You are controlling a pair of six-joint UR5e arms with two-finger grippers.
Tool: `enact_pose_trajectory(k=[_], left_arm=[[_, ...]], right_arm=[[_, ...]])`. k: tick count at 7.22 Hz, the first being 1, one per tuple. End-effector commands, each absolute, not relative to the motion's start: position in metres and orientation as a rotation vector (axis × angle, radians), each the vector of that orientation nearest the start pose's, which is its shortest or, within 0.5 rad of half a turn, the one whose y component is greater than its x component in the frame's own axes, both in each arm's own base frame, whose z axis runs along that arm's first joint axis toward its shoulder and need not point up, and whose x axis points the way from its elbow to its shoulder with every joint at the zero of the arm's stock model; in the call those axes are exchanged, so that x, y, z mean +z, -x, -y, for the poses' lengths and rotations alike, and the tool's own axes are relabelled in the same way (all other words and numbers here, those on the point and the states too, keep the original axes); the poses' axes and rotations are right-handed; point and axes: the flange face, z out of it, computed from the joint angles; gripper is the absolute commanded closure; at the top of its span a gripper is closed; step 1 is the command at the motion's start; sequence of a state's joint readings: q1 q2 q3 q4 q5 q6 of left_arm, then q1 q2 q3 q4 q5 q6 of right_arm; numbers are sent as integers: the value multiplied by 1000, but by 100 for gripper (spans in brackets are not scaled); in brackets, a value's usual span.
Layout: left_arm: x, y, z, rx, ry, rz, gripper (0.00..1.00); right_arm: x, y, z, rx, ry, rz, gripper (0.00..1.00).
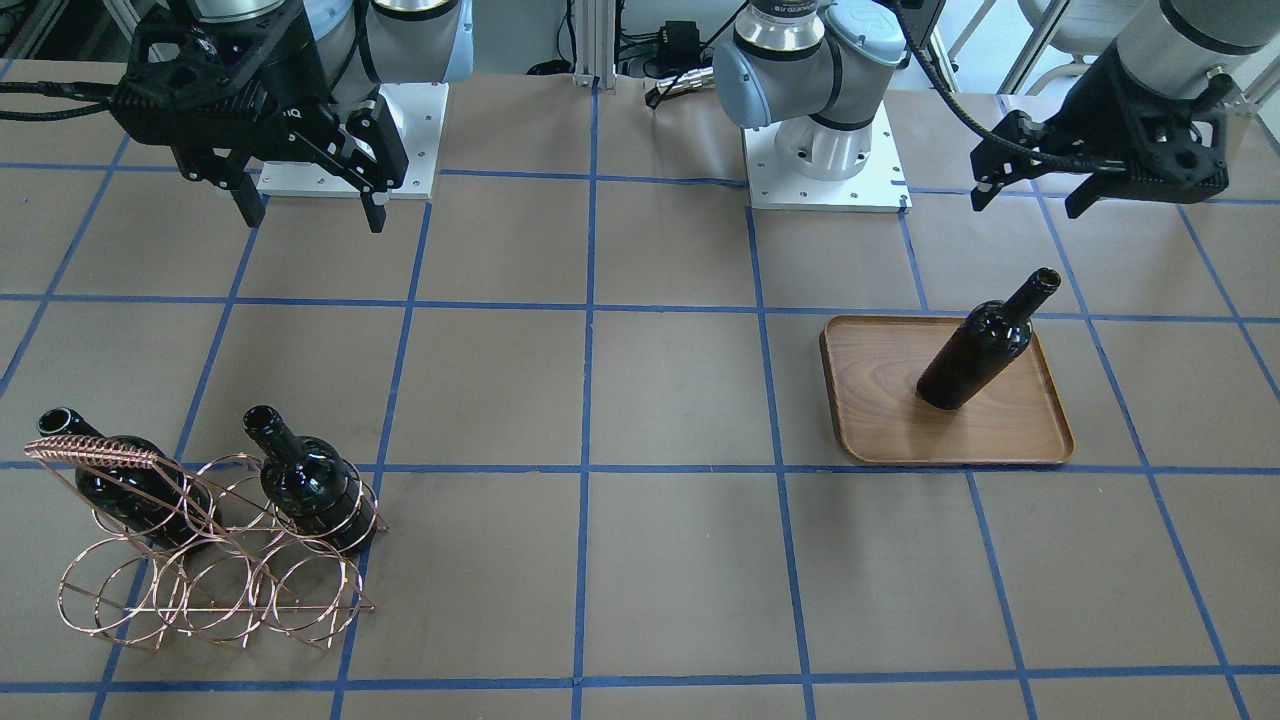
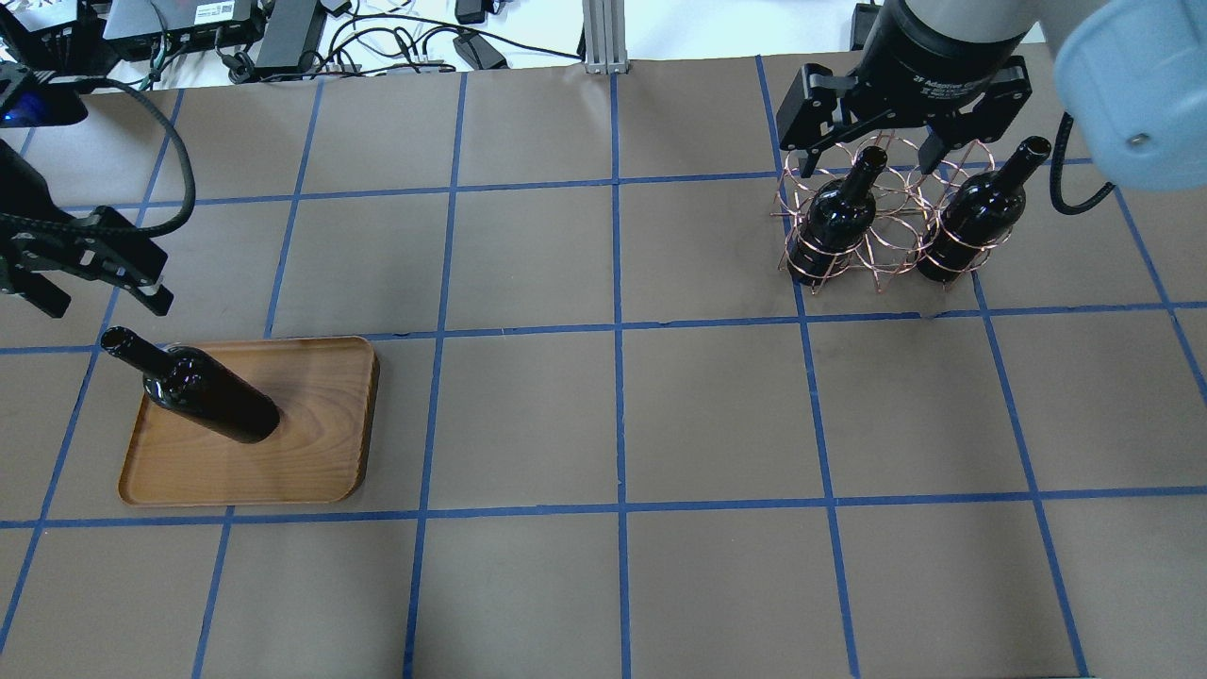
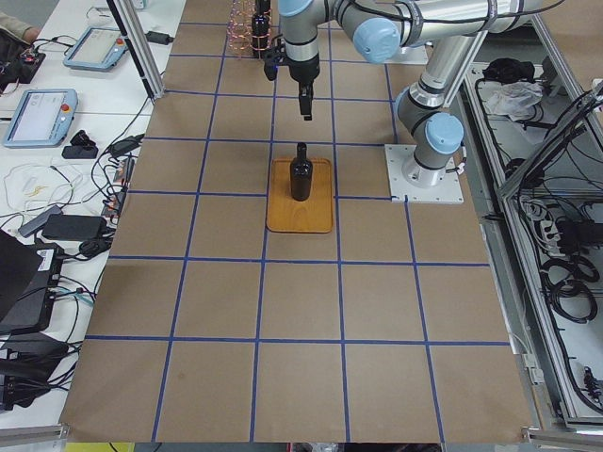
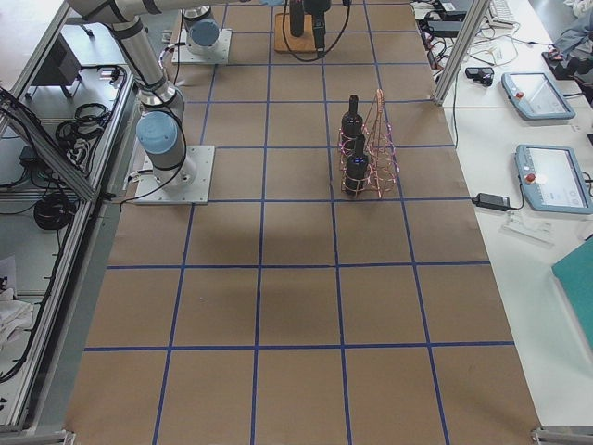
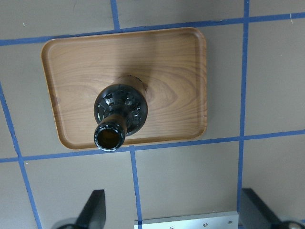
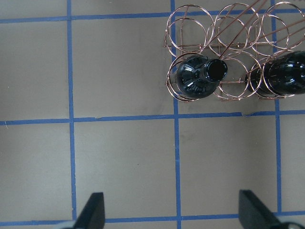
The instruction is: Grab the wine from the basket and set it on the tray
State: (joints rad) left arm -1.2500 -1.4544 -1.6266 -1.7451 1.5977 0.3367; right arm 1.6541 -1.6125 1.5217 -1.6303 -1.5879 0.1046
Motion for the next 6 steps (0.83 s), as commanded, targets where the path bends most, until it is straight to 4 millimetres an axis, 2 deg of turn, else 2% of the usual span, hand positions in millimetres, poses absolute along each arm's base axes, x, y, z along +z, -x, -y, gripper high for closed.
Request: enact_pose_trajectory(k=[1,2,3,4,5,6], left_arm=[[511,82,452,57,2,-3122,0],[516,115,443,19,-81,-3127,0],[521,145,433,-6,18,-3166,0],[521,157,428,-8,7,-3163,0],[520,158,431,-18,-63,-3166,0],[522,158,429,-27,-229,-3157,0]], right_arm=[[541,-172,474,-246,-42,-3129,0],[542,-172,476,-246,-44,-3127,0],[543,-171,478,-247,-51,-3124,0],[541,-170,478,-181,-57,-3120,0],[549,-171,492,-117,-57,-3129,0],[552,-172,497,-75,-55,-3136,0]])
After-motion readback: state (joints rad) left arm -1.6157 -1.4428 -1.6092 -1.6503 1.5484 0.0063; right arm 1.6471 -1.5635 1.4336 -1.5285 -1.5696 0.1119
